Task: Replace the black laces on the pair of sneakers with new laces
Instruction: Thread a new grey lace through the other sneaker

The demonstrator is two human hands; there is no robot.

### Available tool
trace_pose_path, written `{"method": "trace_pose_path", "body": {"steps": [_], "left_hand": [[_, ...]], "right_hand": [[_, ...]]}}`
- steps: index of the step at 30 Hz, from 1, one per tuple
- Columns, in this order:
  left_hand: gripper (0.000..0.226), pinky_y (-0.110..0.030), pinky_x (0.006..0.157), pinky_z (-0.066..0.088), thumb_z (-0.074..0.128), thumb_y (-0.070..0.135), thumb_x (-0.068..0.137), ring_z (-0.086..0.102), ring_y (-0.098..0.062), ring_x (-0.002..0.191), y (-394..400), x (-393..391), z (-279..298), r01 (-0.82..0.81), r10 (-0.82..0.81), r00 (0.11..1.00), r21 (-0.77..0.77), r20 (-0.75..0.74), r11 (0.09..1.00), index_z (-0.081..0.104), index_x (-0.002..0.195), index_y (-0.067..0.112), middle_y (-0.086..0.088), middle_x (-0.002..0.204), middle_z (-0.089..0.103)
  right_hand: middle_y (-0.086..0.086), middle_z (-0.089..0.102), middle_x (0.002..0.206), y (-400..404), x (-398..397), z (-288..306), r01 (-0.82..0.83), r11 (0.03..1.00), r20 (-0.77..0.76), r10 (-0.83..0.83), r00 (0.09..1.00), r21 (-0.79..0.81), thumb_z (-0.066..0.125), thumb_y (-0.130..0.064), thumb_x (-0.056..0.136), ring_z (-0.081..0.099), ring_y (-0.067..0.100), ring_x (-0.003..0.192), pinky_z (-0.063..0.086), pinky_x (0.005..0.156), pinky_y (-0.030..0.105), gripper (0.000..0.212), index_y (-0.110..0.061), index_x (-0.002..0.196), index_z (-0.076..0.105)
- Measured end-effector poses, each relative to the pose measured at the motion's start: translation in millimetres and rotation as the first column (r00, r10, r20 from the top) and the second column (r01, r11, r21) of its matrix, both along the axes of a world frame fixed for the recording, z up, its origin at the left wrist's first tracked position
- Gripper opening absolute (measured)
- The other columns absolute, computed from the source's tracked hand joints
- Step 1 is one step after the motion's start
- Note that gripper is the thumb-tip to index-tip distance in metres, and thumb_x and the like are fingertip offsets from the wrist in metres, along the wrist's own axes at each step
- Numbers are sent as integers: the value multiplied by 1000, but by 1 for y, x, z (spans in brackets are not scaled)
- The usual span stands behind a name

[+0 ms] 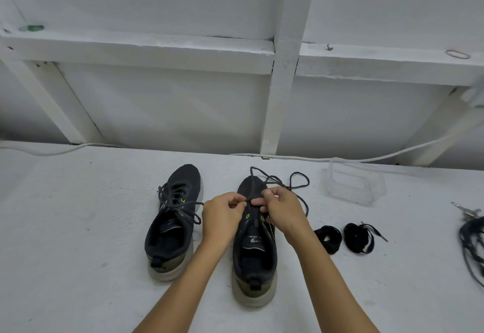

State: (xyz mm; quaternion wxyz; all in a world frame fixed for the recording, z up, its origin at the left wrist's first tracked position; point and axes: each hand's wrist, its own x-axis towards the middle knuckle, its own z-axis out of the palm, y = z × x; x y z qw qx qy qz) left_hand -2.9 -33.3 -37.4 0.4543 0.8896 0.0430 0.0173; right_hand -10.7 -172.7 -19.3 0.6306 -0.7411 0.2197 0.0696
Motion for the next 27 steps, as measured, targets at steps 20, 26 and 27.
{"method": "trace_pose_path", "body": {"steps": [20,26,27], "left_hand": [[24,-28,79,48,61,10,90,62,-26,103,-15,34,34,387,-300,922,552,-246,738,73,106,24,-6,119,61],[25,-29,79,48,57,11,92,61,-29,105,-17,37,40,491,-412,867,618,-280,614,72,109,22,-7,117,60],[23,-28,78,48,57,12,92,61,-28,102,-14,37,38,495,-428,864,601,-265,627,72,106,22,-6,113,62]], "right_hand": [[5,76,104,-14,-10,-27,299,864,-98,-284,954,405,38,-27,110,73,12,92,58,71,25,31,-4,123,54],[4,76,104,-15,-11,-28,269,870,-89,-255,963,414,39,-25,110,74,11,93,58,73,25,28,-6,127,50],[4,75,105,-16,-12,-29,260,870,-84,-248,965,418,41,-23,109,74,11,95,58,74,26,26,-7,128,48]]}}
